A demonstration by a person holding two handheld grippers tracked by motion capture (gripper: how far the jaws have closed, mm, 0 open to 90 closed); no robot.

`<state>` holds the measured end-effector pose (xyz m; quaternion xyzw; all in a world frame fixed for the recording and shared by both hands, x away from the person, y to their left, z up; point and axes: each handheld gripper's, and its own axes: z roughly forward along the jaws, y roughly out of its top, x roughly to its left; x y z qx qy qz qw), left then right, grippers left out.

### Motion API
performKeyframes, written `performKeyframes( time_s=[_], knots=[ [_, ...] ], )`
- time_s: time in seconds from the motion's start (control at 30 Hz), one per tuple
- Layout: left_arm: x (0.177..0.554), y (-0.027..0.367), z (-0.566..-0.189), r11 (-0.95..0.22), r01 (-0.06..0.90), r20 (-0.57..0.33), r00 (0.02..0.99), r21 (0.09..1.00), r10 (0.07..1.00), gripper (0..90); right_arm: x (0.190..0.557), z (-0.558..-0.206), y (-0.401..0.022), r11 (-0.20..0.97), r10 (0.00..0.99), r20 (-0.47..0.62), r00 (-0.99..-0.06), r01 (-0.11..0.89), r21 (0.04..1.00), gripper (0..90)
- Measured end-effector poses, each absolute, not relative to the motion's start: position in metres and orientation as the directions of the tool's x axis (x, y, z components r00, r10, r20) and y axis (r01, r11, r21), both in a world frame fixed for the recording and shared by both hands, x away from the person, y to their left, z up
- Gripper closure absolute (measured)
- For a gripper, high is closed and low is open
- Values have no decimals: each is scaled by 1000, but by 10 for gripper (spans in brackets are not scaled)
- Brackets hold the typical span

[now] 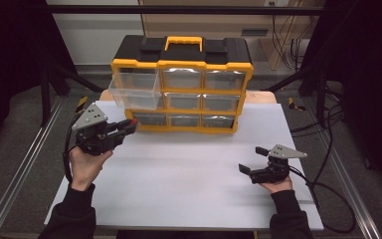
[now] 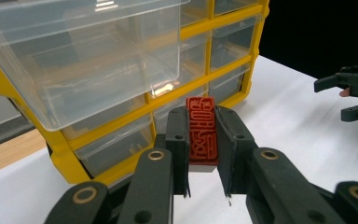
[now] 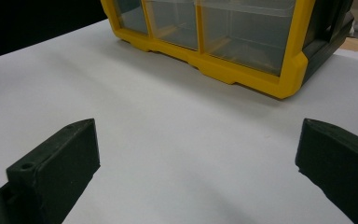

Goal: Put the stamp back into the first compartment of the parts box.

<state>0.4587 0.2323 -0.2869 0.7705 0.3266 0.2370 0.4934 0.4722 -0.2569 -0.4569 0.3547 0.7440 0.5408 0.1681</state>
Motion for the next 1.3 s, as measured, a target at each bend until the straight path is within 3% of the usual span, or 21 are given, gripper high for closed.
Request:
performKeyframes(
  time_s=[1.3],
  knots=[
    [458, 230, -245, -310, 200, 102, 668, 929, 737, 760, 472, -457, -257, 161, 709, 136, -692, 347, 924, 2]
  ],
)
